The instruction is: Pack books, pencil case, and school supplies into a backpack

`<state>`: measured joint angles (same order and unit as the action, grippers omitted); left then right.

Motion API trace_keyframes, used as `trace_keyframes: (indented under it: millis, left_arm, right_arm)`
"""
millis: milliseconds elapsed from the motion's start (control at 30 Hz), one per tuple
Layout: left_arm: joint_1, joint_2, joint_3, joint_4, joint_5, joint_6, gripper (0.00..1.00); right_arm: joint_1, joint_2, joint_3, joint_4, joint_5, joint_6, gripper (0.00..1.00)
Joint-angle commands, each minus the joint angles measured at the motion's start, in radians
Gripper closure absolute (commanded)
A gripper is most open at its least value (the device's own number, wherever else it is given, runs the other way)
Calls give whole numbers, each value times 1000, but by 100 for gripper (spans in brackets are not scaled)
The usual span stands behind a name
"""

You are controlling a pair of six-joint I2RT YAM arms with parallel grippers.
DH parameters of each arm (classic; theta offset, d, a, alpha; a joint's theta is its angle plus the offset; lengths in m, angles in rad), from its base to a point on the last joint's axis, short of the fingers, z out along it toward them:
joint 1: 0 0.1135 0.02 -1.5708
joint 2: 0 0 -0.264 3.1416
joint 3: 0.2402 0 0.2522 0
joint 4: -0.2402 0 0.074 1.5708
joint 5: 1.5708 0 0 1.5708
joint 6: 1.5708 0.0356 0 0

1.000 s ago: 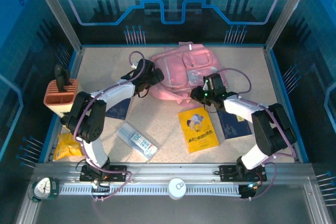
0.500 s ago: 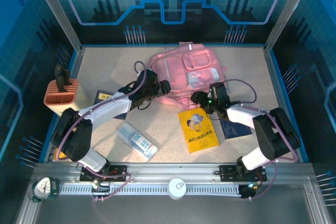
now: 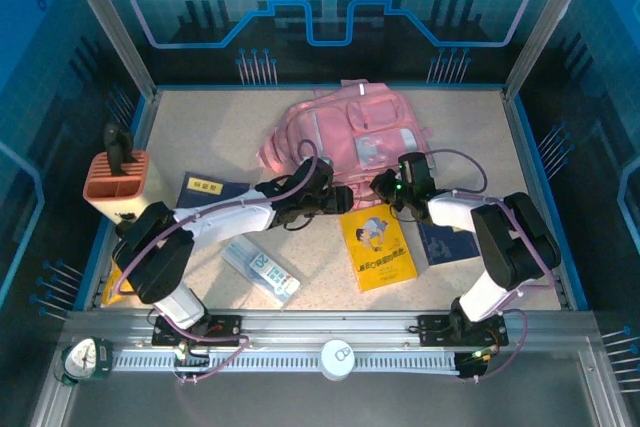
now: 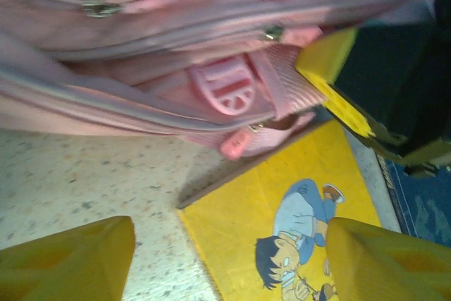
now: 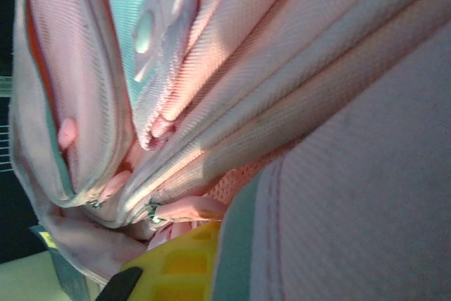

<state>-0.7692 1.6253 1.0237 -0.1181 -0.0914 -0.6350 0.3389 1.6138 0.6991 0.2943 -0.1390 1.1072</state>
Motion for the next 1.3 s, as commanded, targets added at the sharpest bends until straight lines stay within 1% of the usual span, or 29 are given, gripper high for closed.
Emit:
trace_keyframes:
  millis: [0,200,300,500,633,733,833,900,1033,1133,1200,1267]
  left_arm:
    - [-25,19,-19,109,38,146,32]
    - [-52,84,14,123,16,277,34]
    - [-71,117,33,130,-56,320,36]
    - [-77,176,47,217,-134,319,44]
    - [-78,200,75,255,-137,313,47]
    - [-78,217,74,312,-177,313,51]
    - [-78,240,125,291,-193,332,51]
    - [-75,259,165,253,-234,322,55]
    - [-73,286,190,287,-234,323,63]
    - [-66,302,221,261,-254,312,75]
    - [-65,299,218,267,-265,311,84]
    - [-64,292,211,269,-276,306,91]
  right_arm:
    - [-3,-89,25,40,-13,17,95]
    - [0,-160,80,-46,-28,23,95]
    - [3,-187,105,-92,-12,11,95]
    - [3,-208,131,-119,-7,11,95]
    - [6,-204,135,-119,-12,22,95]
    - [12,-202,138,-126,-11,17,95]
    - [15,-202,127,-118,-10,25,95]
    - [15,-200,127,-116,-19,26,96]
    - [26,-205,112,-108,-5,31,96]
    - [24,-204,104,-102,-7,35,97]
    - [25,-204,104,-103,-8,29,97]
    - [24,-204,97,-103,-8,31,98]
